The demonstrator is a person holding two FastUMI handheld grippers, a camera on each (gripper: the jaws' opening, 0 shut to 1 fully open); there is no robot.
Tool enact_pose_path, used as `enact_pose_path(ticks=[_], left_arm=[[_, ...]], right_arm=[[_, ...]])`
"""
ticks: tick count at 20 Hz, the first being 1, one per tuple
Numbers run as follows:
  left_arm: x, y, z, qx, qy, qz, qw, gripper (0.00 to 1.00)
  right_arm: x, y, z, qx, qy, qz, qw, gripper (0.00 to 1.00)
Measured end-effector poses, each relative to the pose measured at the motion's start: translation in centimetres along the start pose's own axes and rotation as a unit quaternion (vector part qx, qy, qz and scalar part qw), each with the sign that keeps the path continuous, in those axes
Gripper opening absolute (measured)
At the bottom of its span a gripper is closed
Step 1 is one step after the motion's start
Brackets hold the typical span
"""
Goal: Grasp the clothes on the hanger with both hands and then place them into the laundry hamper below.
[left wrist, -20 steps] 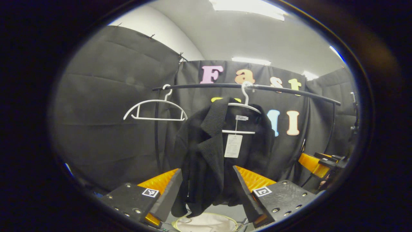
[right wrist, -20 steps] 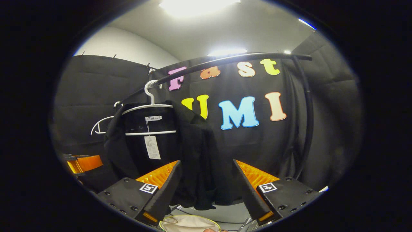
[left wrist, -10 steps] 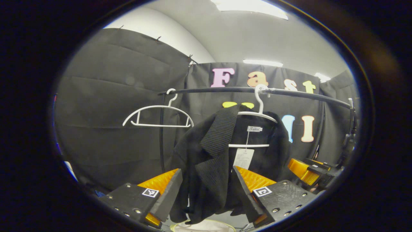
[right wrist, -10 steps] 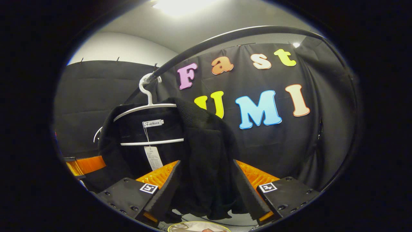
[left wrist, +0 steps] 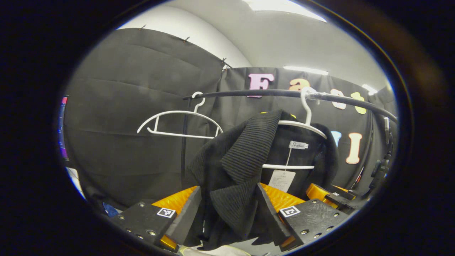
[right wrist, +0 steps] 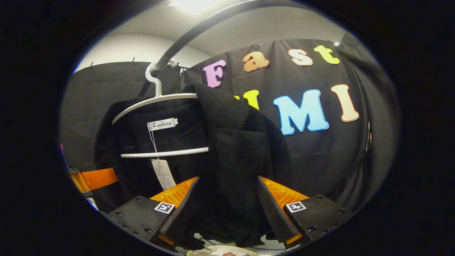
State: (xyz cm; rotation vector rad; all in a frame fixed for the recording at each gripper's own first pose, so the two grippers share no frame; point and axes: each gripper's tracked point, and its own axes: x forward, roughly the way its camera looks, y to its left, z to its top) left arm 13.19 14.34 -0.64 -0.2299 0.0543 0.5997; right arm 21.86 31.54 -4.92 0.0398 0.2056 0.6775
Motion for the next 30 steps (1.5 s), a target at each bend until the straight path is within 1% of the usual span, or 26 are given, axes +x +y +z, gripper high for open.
enact_pose_path(ticks=[3, 5, 8, 9, 11, 13, 16, 17, 18, 19, 20, 21, 22, 23, 24, 25, 26, 27, 28, 29, 30], left_arm=[[0.6, -0.6, -0.5, -0.002, 0.007, 0.006, 1.000, 0.90], [0.2, -1.7, -0.1, -0.008, 0.003, -0.003, 1.000, 0.91], [0.0, -2.2, -0.2, 0.000, -0.001, 0.000, 1.000, 0.90], [0.4, -2.3, -0.6, 0.002, 0.006, 0.001, 1.000, 0.90], [1.4, -2.1, -0.8, 0.003, 0.008, 0.010, 1.000, 0.90], [2.4, -1.2, -1.1, 0.012, 0.011, 0.036, 0.999, 0.90], [3.4, -0.8, -0.9, 0.014, 0.010, 0.050, 0.999, 0.91], [3.5, -0.7, -0.8, 0.017, 0.006, 0.055, 0.998, 0.78], [3.4, -0.1, -0.5, 0.022, 0.001, 0.067, 0.998, 0.66], [3.2, -0.1, -0.4, 0.025, -0.001, 0.068, 0.997, 0.53], [2.9, 0.4, -0.2, 0.029, -0.005, 0.080, 0.996, 0.40], [2.7, 0.8, 0.0, 0.029, -0.009, 0.084, 0.996, 0.28], [2.7, -0.3, 0.0, 0.018, -0.008, 0.048, 0.999, 0.15], [2.6, -2.2, -0.2, 0.007, -0.003, 0.005, 1.000, 0.13], [2.4, -1.9, -0.3, 0.011, -0.001, 0.006, 1.000, 0.12], [2.4, -1.1, 0.2, 0.017, -0.003, -0.003, 1.000, 0.03], [2.3, -1.5, 0.2, 0.018, 0.004, -0.023, 1.000, 0.03], [1.9, -1.5, 0.3, 0.024, 0.009, -0.031, 0.999, 0.03], [1.7, -1.5, 0.6, 0.030, 0.009, -0.042, 0.999, 0.03], [1.5, -1.7, 1.0, 0.032, 0.007, -0.054, 0.998, 0.03], [1.2, -1.9, 1.4, 0.028, 0.004, -0.067, 0.997, 0.02]], right_arm=[[0.6, -0.1, -0.2, 0.000, 0.003, 0.004, 1.000, 0.98], [0.8, -0.2, -0.1, 0.003, 0.003, 0.010, 1.000, 0.98], [1.0, -0.7, -0.1, 0.006, -0.002, 0.013, 1.000, 0.98], [1.3, -1.0, -0.3, 0.008, 0.001, 0.012, 1.000, 0.98], [2.1, -1.2, -0.8, 0.013, 0.009, 0.014, 1.000, 0.98], [2.6, -1.8, -0.7, 0.010, 0.009, 0.010, 1.000, 0.98], [3.3, -2.2, -0.3, 0.017, 0.005, 0.012, 1.000, 0.96], [3.4, -2.1, -0.2, 0.020, 0.005, 0.017, 1.000, 0.88], [3.4, -2.6, -0.2, 0.018, 0.007, 0.012, 1.000, 0.73], [3.3, -3.1, -0.2, 0.016, 0.007, 0.008, 1.000, 0.58], [3.3, -3.4, 0.1, 0.020, 0.001, 0.003, 1.000, 0.43], [3.1, -3.6, 0.3, 0.028, -0.001, 0.004, 1.000, 0.29], [3.2, -3.4, 0.3, 0.031, 0.001, 0.021, 0.999, 0.14], [3.2, -3.2, 0.3, 0.041, 0.009, 0.038, 0.998, 0.14], [3.2, -2.8, 0.3, 0.052, 0.013, 0.056, 0.997, 0.06], [2.7, -2.8, 0.4, 0.057, 0.018, 0.065, 0.996, 0.04], [2.7, -3.1, 0.3, 0.057, 0.021, 0.065, 0.996, 0.04], [2.4, -3.7, 0.7, 0.055, 0.018, 0.057, 0.997, 0.00], [2.0, -3.8, 1.0, 0.055, 0.015, 0.050, 0.997, 0.01], [1.5, -4.0, 1.5, 0.055, 0.009, 0.040, 0.998, 0.00], [1.1, -4.3, 1.9, 0.052, 0.001, 0.027, 0.998, 0.01]])
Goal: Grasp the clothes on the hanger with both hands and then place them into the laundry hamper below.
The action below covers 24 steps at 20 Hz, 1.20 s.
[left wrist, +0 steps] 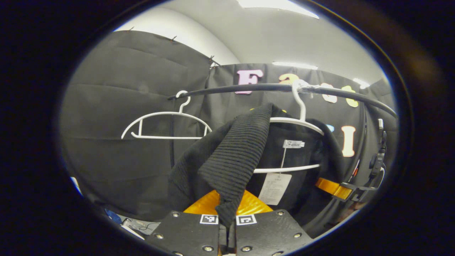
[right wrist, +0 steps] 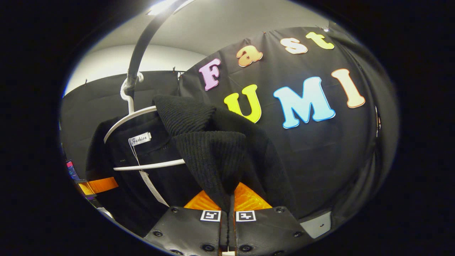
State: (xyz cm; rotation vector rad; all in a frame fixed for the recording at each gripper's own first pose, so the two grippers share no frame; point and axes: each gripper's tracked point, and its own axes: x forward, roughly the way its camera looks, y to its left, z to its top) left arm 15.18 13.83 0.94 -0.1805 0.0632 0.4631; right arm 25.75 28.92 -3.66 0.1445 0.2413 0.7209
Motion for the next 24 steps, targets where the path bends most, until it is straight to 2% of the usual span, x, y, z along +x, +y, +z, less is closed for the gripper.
enact_pose_path(ticks=[6, 14, 24], left_arm=[[-1.6, 0.4, 2.3, -0.028, -0.013, -0.056, 0.998, 0.02], [-2.5, 3.6, 5.4, -0.034, -0.034, -0.060, 0.997, 0.04], [-1.1, 6.9, 8.8, 0.034, -0.061, -0.056, 0.996, 0.04]], right_arm=[[-1.7, -2.1, 2.6, -0.019, -0.039, -0.070, 0.997, 0.01], [-2.0, -4.8, 6.2, -0.048, -0.099, -0.133, 0.985, 0.01], [-0.5, -7.2, 10.6, -0.097, -0.197, -0.172, 0.960, 0.00]])
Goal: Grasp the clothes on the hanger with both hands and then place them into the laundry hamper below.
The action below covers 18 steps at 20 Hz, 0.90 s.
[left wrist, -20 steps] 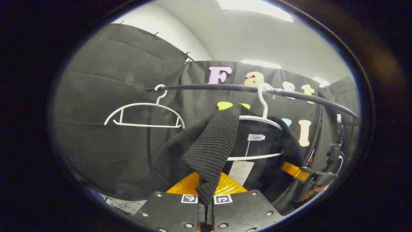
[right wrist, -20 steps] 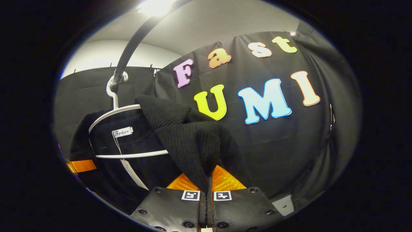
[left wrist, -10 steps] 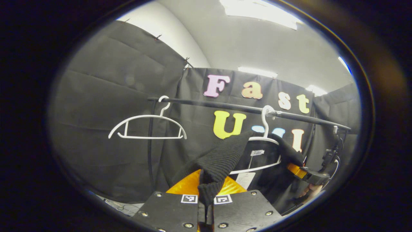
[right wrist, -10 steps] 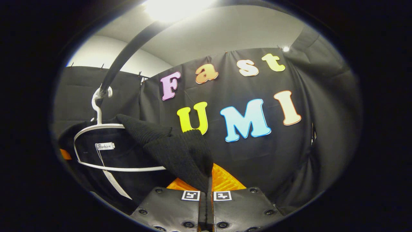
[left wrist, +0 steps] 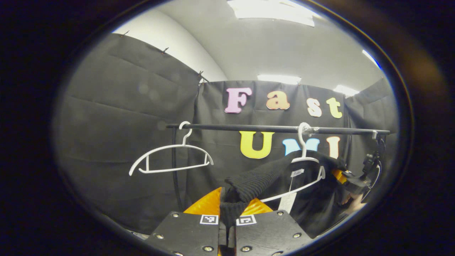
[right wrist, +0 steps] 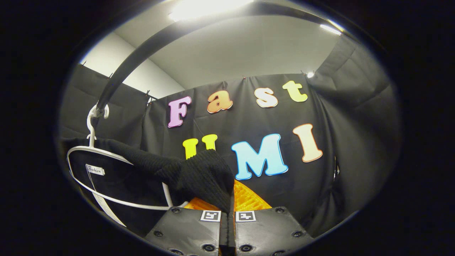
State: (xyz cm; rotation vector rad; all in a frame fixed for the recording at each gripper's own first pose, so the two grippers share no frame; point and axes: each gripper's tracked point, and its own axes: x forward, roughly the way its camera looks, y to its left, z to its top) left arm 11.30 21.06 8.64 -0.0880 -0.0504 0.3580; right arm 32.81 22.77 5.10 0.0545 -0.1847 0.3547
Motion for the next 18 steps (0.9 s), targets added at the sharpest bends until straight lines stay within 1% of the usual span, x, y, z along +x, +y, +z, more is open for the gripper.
enact_pose_path(ticks=[2, 3, 4, 6, 8, 11, 13, 16, 18], left_arm=[[0.5, 0.5, 0.4, 0.010, -0.003, -0.006, 1.000, 0.04], [0.8, 0.6, 0.4, 0.011, -0.001, -0.009, 1.000, 0.04], [0.9, 0.7, 0.6, 0.009, 0.002, -0.012, 1.000, 0.04], [1.2, 0.8, 0.9, 0.015, 0.003, -0.017, 1.000, 0.04], [1.8, 0.9, 1.2, 0.018, 0.003, -0.020, 1.000, 0.04], [2.4, 1.4, 1.3, 0.025, 0.006, -0.020, 0.999, 0.03], [2.8, 1.8, 1.8, 0.021, 0.003, -0.022, 1.000, 0.03], [2.7, 2.0, 3.1, 0.052, 0.000, -0.020, 0.998, 0.03], [2.9, 1.8, 3.7, 0.087, -0.001, -0.021, 0.996, 0.03]], right_arm=[[0.3, -0.2, 0.4, -0.006, -0.027, -0.002, 1.000, 0.02], [0.6, -0.2, 0.3, -0.007, -0.028, -0.002, 1.000, 0.00], [1.0, -0.1, 0.2, -0.008, -0.030, -0.001, 1.000, 0.01], [1.7, 0.1, 0.4, -0.011, -0.038, 0.006, 0.999, 0.00], [2.4, 0.2, 0.4, -0.019, -0.045, 0.017, 0.999, 0.01], [3.3, 1.0, 0.4, -0.027, -0.058, 0.052, 0.997, 0.01], [3.5, 1.0, -0.1, -0.037, -0.055, 0.060, 0.996, 0.01], [3.3, 0.9, 0.2, -0.046, -0.061, 0.063, 0.995, 0.01], [3.5, 0.9, 0.3, -0.045, -0.068, 0.066, 0.994, 0.01]])
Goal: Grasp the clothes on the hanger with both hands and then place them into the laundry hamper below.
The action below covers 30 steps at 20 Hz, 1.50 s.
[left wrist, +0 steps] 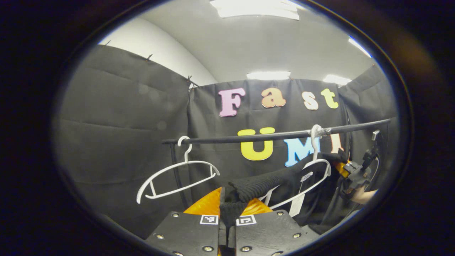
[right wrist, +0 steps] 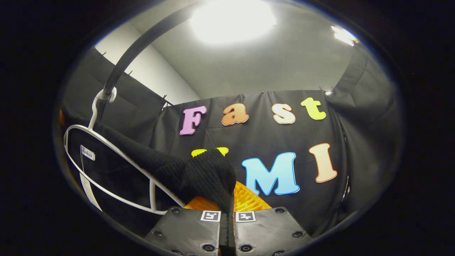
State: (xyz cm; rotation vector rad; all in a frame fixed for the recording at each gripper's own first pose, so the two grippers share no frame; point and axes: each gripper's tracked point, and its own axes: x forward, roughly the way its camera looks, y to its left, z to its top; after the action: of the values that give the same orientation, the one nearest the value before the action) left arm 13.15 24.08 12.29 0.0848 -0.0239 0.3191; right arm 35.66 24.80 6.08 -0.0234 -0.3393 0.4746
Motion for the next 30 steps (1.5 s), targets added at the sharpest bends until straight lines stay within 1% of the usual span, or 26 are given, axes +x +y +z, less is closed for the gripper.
enact_pose_path(ticks=[3, 5, 9, 12, 14, 17, 19, 20, 23, 26, 30], left_arm=[[0.5, -0.6, 0.6, 0.037, -0.001, -0.010, 0.999, 0.03], [1.0, -0.6, 0.1, 0.042, 0.003, -0.023, 0.999, 0.03], [2.4, 0.6, -1.1, 0.015, 0.013, -0.045, 0.999, 0.03], [4.1, 1.8, -3.6, -0.030, 0.032, -0.043, 0.998, 0.03], [4.0, 1.9, -5.2, -0.057, 0.040, -0.045, 0.997, 0.03], [3.0, 2.0, -7.1, -0.094, 0.050, -0.049, 0.993, 0.03], [2.7, 2.1, -8.1, -0.103, 0.059, -0.047, 0.992, 0.04], [2.7, 2.1, -8.6, -0.106, 0.062, -0.046, 0.991, 0.04], [2.5, 1.8, -10.3, -0.114, 0.076, -0.044, 0.990, 0.03], [1.8, 1.7, -12.4, -0.128, 0.091, -0.038, 0.987, 0.04], [1.2, 1.4, -15.1, -0.178, 0.109, -0.034, 0.977, 0.04]], right_arm=[[0.4, 0.0, -0.2, -0.001, -0.002, 0.008, 1.000, 0.01], [0.4, 0.1, -0.4, 0.003, -0.001, 0.015, 1.000, 0.01], [1.5, 0.9, -1.4, 0.010, 0.013, 0.037, 0.999, 0.00], [2.1, 1.3, -3.3, 0.004, 0.031, 0.049, 0.998, 0.01], [1.7, 1.6, -4.3, 0.005, 0.041, 0.054, 0.998, 0.00], [1.2, 1.8, -5.4, 0.016, 0.057, 0.062, 0.996, 0.01], [0.9, 2.1, -6.1, 0.015, 0.065, 0.065, 0.996, 0.00], [0.9, 2.2, -6.6, 0.012, 0.067, 0.066, 0.995, 0.02], [0.7, 2.7, -8.0, 0.013, 0.081, 0.069, 0.994, 0.01], [-0.2, 3.0, -9.2, 0.000, 0.092, 0.067, 0.994, 0.01], [-1.2, 3.5, -10.8, 0.000, 0.109, 0.075, 0.991, 0.01]])
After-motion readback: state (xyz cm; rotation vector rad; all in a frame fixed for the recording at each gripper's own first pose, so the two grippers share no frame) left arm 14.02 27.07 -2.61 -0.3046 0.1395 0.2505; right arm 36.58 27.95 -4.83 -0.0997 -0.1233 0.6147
